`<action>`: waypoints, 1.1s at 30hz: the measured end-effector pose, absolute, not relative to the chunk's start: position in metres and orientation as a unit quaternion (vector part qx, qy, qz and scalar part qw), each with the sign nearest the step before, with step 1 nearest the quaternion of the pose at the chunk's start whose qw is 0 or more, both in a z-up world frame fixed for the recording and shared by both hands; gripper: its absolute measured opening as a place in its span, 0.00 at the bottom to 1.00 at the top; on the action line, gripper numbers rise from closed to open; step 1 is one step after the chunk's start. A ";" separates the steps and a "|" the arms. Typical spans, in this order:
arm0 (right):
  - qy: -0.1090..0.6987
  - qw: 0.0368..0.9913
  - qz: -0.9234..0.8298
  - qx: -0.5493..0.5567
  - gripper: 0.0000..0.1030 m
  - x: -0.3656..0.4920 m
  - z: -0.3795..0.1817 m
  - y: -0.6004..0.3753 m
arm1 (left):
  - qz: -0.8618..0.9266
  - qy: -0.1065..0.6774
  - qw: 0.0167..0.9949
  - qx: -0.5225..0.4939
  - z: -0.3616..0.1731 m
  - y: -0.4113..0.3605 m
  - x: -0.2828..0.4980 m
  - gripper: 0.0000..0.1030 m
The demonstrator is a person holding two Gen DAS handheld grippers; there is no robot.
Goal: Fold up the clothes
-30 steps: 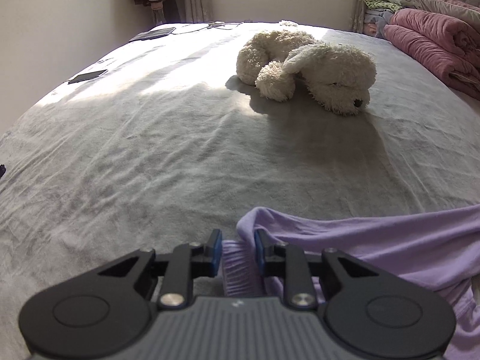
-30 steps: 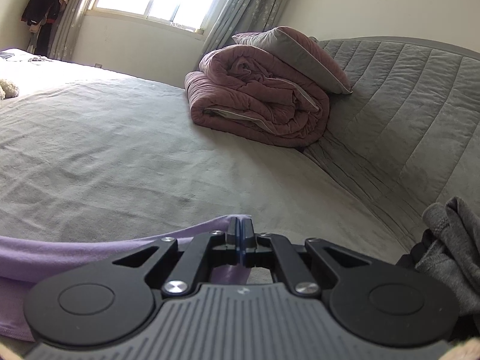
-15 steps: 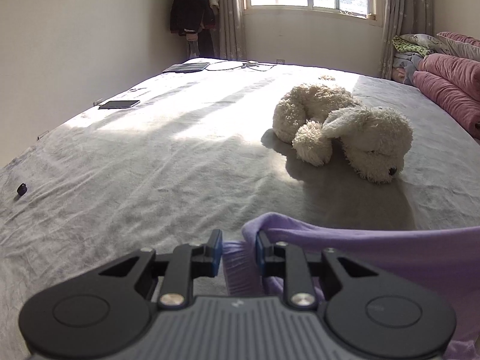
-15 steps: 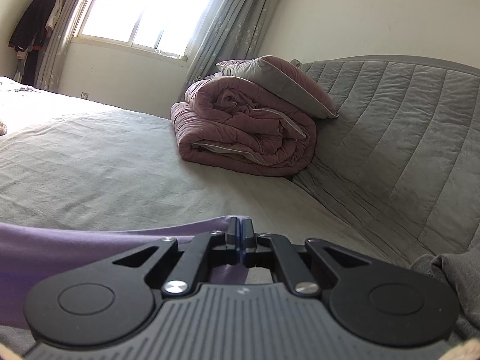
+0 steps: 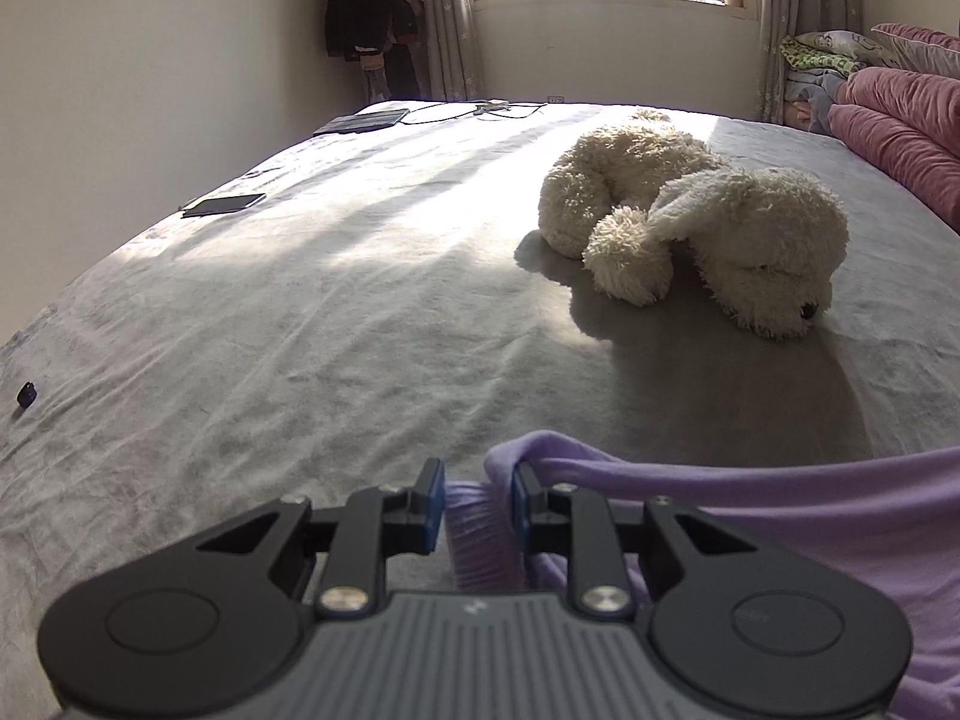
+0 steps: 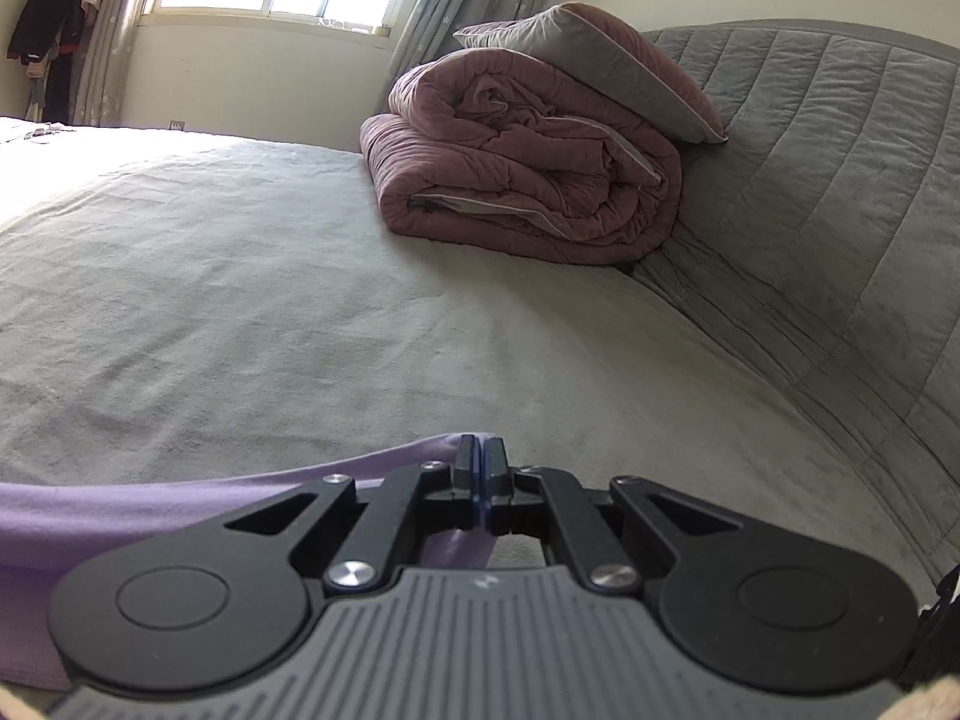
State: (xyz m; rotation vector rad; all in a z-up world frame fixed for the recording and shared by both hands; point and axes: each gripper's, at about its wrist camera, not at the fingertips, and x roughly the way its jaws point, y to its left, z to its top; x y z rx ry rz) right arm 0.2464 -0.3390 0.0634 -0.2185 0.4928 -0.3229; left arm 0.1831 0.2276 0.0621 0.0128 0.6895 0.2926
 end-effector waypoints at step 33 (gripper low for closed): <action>0.306 0.928 -0.057 0.203 0.30 0.222 0.023 -0.413 | 0.187 0.362 0.912 -0.048 0.052 0.249 0.182 0.46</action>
